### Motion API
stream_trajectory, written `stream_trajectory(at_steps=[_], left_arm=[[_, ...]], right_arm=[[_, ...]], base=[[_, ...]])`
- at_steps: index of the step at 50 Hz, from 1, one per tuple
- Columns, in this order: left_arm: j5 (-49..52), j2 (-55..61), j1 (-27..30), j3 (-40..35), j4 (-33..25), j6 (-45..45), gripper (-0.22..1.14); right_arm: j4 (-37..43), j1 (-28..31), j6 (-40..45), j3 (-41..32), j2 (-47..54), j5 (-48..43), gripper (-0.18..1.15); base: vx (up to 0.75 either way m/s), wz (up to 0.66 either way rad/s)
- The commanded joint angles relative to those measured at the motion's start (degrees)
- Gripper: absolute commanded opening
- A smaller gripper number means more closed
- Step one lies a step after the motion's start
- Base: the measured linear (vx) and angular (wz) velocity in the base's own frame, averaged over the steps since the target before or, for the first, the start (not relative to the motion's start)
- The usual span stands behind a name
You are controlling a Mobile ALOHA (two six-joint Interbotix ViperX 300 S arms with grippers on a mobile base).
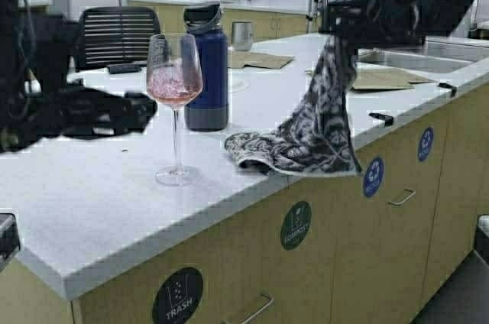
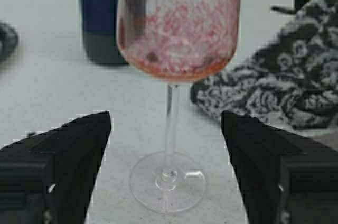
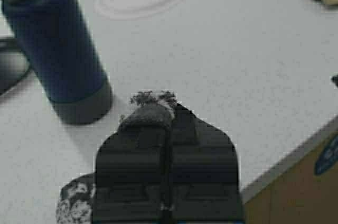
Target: Get the cloth and wipe up the spill under the wine glass
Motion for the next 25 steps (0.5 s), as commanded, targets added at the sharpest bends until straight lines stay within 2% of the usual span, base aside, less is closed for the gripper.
stream_trajectory(at_steps=[1, 10, 25], left_arm=[[4.39, -8.79, -0.09, 1.67, -1.14, -0.70, 0.96], [15.21, -21.27, -0.09, 0.88, -1.85, -1.76, 0.96], [34.28, -39.64, -0.09, -3.69, -2.37, -1.93, 0.96]], right_arm=[[-1.41, -0.09, -0.09, -1.58, -7.73, 8.96, 0.06], [-2.55, -0.09, 0.00, -3.43, -15.29, 19.34, 0.06], [-2.64, -0.09, 0.00, -4.39, -24.35, 24.96, 0.06]], base=[[0.00, 0.00], [0.00, 0.00], [0.00, 0.00]])
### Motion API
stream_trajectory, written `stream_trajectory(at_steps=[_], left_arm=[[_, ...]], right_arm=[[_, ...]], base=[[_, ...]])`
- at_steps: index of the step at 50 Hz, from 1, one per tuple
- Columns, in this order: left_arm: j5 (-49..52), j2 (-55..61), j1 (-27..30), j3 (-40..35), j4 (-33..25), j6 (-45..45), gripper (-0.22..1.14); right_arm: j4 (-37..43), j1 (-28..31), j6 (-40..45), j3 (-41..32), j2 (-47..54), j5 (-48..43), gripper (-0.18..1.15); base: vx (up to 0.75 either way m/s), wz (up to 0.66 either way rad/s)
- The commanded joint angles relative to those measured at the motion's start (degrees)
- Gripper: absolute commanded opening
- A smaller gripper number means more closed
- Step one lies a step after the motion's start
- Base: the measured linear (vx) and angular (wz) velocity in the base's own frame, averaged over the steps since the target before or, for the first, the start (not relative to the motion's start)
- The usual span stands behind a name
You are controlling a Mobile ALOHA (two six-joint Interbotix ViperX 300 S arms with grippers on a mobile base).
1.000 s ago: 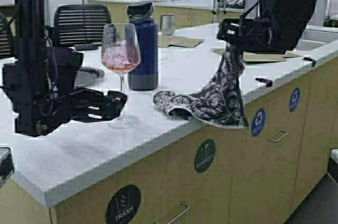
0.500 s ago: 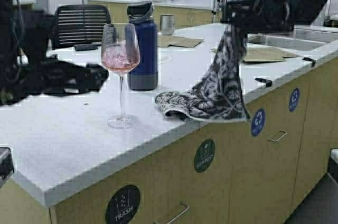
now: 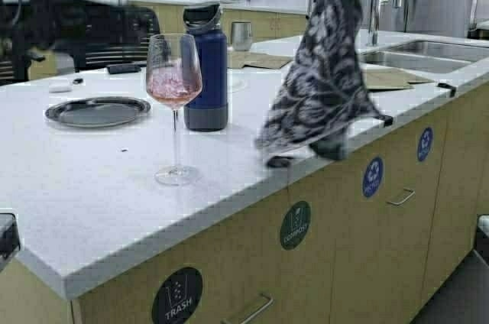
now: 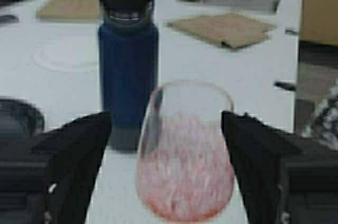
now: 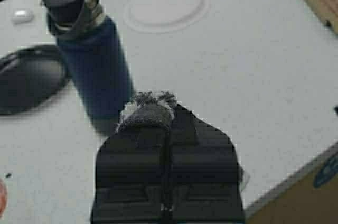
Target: Get the cloth and wipe up the spill under the wine glass
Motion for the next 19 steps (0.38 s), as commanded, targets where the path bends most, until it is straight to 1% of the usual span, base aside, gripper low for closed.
stream_trajectory(at_steps=[1, 11, 19], left_arm=[[7.91, -8.44, -0.09, -2.90, -0.35, -0.09, 0.96], [24.35, -20.30, -0.09, -7.29, -1.32, 0.00, 0.96], [32.87, -28.04, -0.09, -10.11, -2.46, 0.00, 0.96]], right_arm=[[0.00, -0.09, -0.09, -2.20, -5.10, 2.46, 0.06], [-0.18, -0.09, -0.09, -4.57, -9.84, 7.29, 0.06], [-1.41, -0.09, -0.09, -6.86, -12.48, 11.51, 0.06]], base=[[0.00, 0.00], [0.00, 0.00], [0.00, 0.00]])
